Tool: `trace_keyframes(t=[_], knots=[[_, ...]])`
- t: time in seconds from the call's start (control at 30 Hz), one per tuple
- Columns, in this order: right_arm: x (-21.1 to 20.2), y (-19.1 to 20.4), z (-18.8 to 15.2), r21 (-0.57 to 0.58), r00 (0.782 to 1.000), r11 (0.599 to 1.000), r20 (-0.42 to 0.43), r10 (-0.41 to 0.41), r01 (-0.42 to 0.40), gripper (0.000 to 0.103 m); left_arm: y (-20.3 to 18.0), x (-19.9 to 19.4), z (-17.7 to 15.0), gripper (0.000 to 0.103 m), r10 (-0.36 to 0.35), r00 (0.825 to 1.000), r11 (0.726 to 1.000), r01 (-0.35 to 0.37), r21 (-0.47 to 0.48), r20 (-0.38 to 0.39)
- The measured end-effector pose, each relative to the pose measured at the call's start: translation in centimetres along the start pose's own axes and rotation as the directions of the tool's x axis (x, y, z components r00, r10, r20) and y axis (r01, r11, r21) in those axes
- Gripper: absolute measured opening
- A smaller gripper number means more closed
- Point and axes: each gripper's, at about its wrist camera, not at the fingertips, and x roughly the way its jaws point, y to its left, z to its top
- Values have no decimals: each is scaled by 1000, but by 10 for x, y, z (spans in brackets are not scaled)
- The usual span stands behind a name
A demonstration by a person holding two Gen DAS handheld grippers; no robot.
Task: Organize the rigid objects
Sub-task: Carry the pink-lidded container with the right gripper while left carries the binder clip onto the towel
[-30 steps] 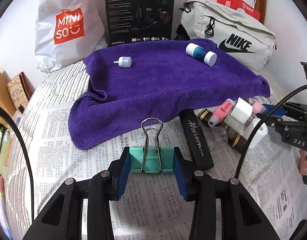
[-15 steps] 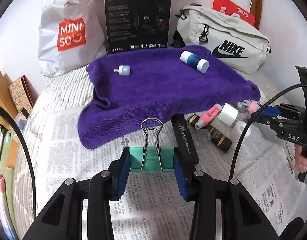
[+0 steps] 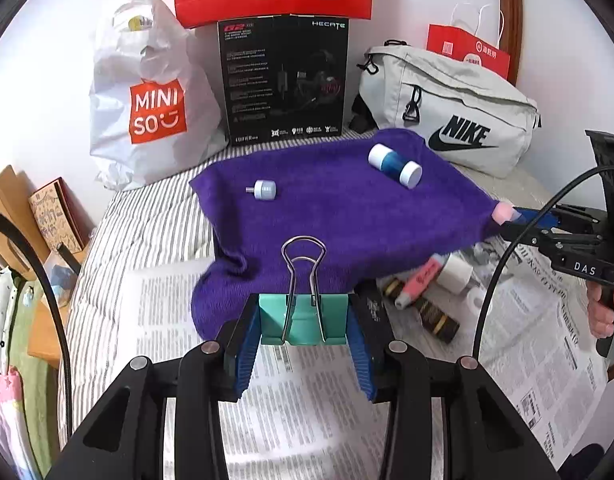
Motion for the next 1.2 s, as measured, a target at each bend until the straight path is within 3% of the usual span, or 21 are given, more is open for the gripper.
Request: trace_keyframes(t=[0.43,0.77,1.2], knots=[[27,-16,39,19,1000,1000,5,-8,7,37,20,35,37,39,-6,1000,998,7,-57,5],[80,-32,59,47,997,999,-72,-23,26,37,38,83,66,39,-19,999,996,17,-86,-26],[121,-35,61,38,987,998,-154,-46,52,37,47,133,72,39,-22,993,995,10,-103,-116]])
